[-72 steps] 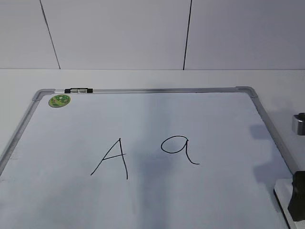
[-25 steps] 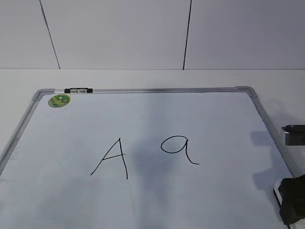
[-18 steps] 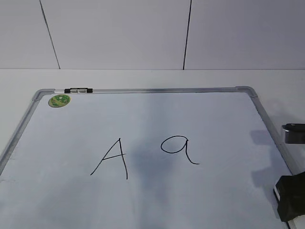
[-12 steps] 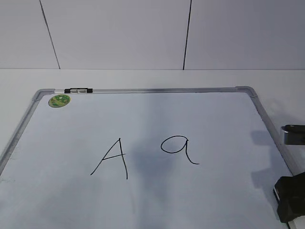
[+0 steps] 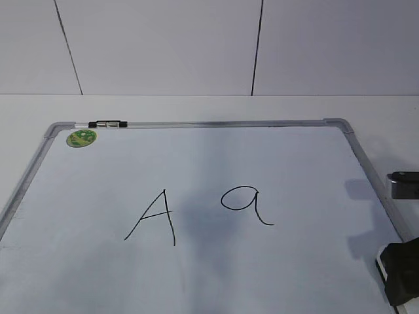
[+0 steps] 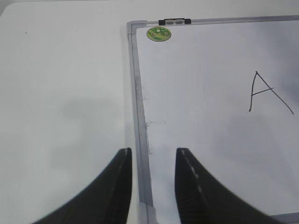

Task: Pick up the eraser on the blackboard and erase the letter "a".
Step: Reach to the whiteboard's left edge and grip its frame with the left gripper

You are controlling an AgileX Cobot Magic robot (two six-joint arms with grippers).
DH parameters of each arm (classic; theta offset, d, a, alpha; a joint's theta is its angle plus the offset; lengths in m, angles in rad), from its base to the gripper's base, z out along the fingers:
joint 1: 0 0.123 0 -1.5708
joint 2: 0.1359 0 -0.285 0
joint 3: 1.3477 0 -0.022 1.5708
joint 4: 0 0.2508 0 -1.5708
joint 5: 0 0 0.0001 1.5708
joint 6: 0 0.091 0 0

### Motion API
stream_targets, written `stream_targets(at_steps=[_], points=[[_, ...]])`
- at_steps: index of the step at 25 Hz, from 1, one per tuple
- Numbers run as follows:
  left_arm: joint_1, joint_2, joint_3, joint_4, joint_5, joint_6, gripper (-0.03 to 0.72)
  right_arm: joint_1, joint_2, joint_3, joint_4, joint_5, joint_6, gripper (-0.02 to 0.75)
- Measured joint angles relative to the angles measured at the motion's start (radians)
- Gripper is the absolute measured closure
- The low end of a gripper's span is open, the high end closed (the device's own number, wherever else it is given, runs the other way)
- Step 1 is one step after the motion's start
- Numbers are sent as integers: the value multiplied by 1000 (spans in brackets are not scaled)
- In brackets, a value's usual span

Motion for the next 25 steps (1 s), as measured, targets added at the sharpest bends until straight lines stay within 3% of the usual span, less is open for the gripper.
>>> stream_targets(at_steps=[11, 25], points=[[0, 0, 0, 0, 0, 0, 448, 3, 0, 0, 0, 2, 0, 168], [0, 0, 0, 0, 0, 0, 448, 3, 0, 0, 0, 2, 0, 178]])
